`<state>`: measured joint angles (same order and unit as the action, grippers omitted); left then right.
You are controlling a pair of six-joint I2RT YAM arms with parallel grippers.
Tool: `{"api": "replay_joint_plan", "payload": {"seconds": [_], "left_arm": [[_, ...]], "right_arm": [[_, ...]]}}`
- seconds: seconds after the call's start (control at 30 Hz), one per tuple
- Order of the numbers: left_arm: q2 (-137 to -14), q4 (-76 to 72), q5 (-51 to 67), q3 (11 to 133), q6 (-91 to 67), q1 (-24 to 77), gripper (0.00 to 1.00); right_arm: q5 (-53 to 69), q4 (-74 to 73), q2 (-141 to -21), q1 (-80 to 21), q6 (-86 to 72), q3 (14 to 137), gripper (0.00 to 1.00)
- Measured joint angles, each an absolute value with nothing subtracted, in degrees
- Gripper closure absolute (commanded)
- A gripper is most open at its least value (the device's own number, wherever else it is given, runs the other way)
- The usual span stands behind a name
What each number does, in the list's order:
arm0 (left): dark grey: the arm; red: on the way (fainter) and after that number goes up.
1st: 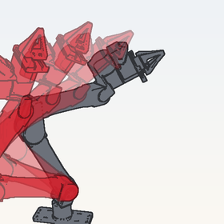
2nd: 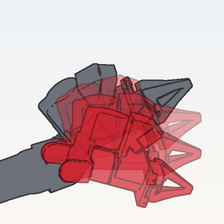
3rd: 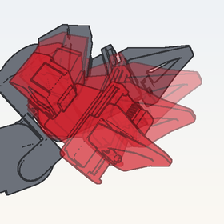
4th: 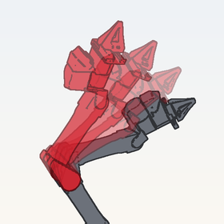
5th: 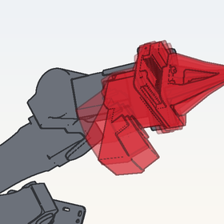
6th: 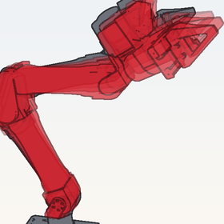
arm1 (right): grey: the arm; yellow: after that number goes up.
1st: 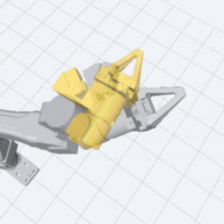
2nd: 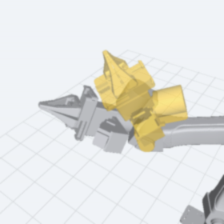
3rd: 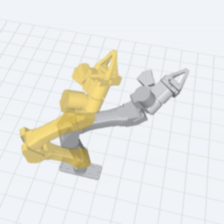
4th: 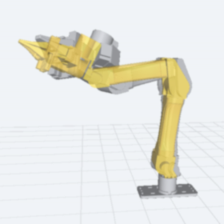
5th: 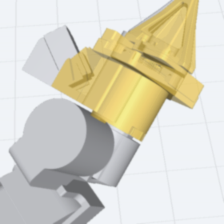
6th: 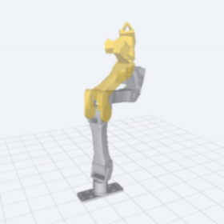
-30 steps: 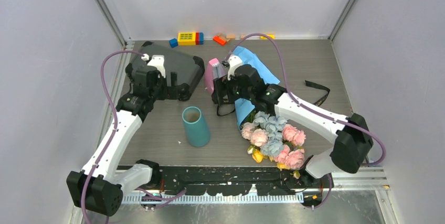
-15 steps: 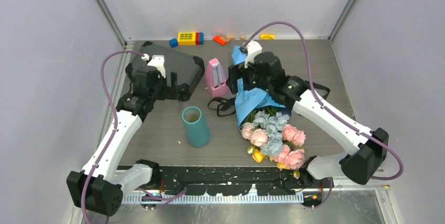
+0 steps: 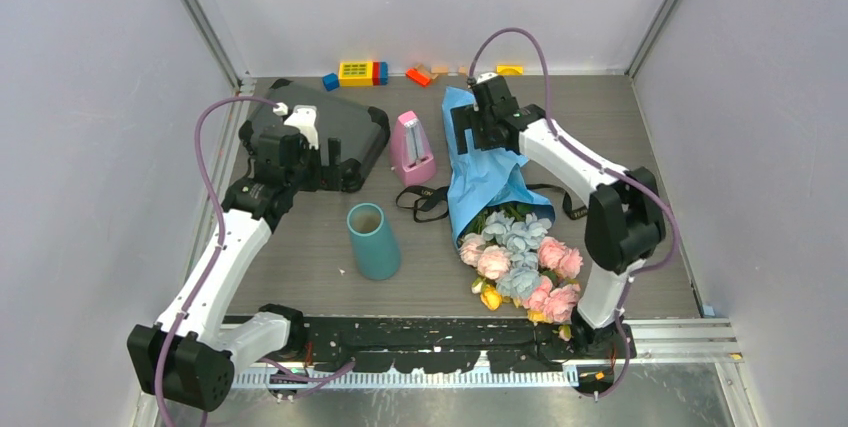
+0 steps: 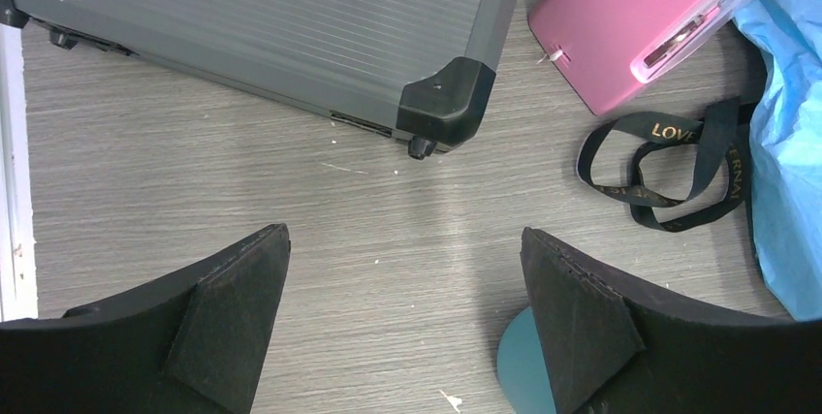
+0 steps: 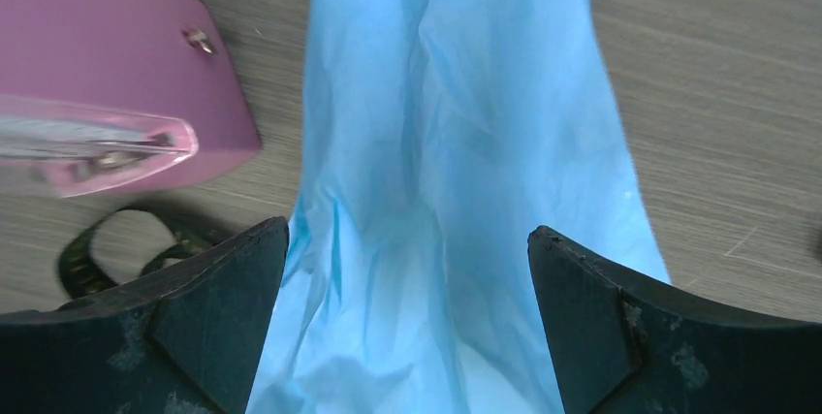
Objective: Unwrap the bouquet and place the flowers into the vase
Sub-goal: Adjust the fake flower at the center of the board.
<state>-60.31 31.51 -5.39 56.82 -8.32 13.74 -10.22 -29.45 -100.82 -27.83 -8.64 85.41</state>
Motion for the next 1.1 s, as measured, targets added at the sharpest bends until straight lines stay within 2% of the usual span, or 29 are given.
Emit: {"api": "replay_joint_plan", "payload": {"seconds": [0.3,0.57,0.73,0.87,1.1], "left_arm": [[-61.41,31.51,-4.23,56.82,-8.27,13.74,0.10],[-62.08,31.51,-3.88,56.82,-8.27,13.74,0.10],[-62.52,31.51,-3.84,56.82,-8.27,13.74,0.11],[-63.02,31.51,-3.84,56.82,-8.29,13.74,0.11],[-63.72,31.51,-3.79,56.82,-8.32,13.74,0.11]], "right_arm": [[-11.75,-30.44,-109.75,-27.75,-8.58,85.95,0.03],[-17.19,-29.80,-113.56,-27.18,-9.10,85.76,0.25],[-19.03,-28.73,-114.50,-25.21,-9.47,84.49,0.34],[-18.94,-27.73,-114.50,-21.74,-9.39,83.22,0.37],[-16.97,-26.83,-114.50,-15.03,-8.54,82.91,0.36]]}}
